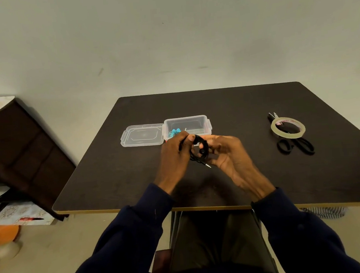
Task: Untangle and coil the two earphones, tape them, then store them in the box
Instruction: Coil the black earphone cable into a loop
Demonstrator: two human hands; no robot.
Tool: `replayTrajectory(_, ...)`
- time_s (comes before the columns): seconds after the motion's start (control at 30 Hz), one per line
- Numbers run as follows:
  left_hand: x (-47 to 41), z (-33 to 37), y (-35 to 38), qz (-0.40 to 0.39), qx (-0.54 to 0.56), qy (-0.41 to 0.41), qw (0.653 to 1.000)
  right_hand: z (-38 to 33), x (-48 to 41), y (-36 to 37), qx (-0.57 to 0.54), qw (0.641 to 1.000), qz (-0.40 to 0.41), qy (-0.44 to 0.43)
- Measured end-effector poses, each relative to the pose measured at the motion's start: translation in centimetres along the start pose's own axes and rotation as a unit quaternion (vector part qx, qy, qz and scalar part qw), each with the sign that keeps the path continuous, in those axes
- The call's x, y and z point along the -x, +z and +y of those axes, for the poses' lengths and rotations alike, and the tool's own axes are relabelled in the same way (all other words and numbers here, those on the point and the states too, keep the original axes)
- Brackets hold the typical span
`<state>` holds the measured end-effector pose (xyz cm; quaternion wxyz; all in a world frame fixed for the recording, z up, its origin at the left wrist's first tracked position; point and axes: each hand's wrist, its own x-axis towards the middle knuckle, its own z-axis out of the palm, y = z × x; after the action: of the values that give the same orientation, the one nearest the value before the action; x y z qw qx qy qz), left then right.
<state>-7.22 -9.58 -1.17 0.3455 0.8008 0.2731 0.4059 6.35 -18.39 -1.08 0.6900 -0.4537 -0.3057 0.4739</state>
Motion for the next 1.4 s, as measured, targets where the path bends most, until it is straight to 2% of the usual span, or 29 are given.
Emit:
replayTrajectory(0.13,-0.1,-0.1,0.0,-0.026,-0.003,0.002,1.0,0.2,-0.1,0.0,0.101,0.993,0.04,-0.038)
replayTrajectory(0.23,-0.3,0.1,-0.1,-0.022,-0.017,-0.01,1.0,0.2,-0.2,-0.1,0.135,0.99,0.03,-0.03)
replayTrajectory(0.3,-0.5,0.2,-0.3,-0.019,-0.022,-0.013,1.0,-0.3,-0.1,-0.1,0.054,0.998,0.005,0.022)
replayTrajectory(0.37,-0.6,0.4,-0.3,-0.023,-0.025,-0.002,0.999,-0.7,-0.2,-0.1,-0.076,0.994,-0.018,0.076)
replayTrajectory(0.4,-0.6,0.4,-0.3,-0.026,-0.026,0.006,0.999,-0.8,-0.3,-0.1,-0.103,0.991,-0.022,0.086)
replayTrajectory(0.57,-0.6,0.4,0.1,-0.053,-0.024,0.012,0.998,-0.3,-0.9,-0.1,0.047,0.998,0.005,0.046)
replayTrajectory(0.7,-1.4,0.6,-0.9,-0.062,-0.031,-0.007,0.998,-0.7,-0.5,-1.6,0.114,0.993,-0.003,-0.005)
replayTrajectory(0.8,-1.9,0.7,-1.4,-0.09,0.074,-0.077,0.99,-0.7,-0.6,-2.3,0.101,0.995,-0.004,-0.016)
replayTrajectory(0.93,-1.7,1.4,-1.4,-0.141,0.297,-0.173,0.928,-0.4,-0.8,-2.6,-0.005,1.0,0.0,0.015)
replayTrajectory(1.0,-1.5,1.4,-1.4,-0.146,0.36,-0.206,0.898,-0.1,-0.7,-2.6,0.006,1.0,0.012,-0.008)
replayTrajectory(1.07,-1.4,1.4,-1.3,-0.136,0.378,-0.224,0.888,0.0,-0.5,-2.5,0.058,0.996,0.03,-0.06)
replayTrajectory(1.17,-1.4,1.4,-1.2,-0.113,0.322,-0.205,0.917,0.2,-0.3,-2.5,0.151,0.975,0.059,-0.15)
replayTrajectory(1.27,-1.6,1.7,-1.0,-0.086,0.264,-0.172,0.945,0.2,-0.1,-2.4,0.164,0.968,0.069,-0.179)
replayTrajectory(1.4,-1.8,1.8,-0.9,-0.089,0.269,-0.19,0.94,0.6,-0.1,-2.0,0.143,0.973,0.066,-0.168)
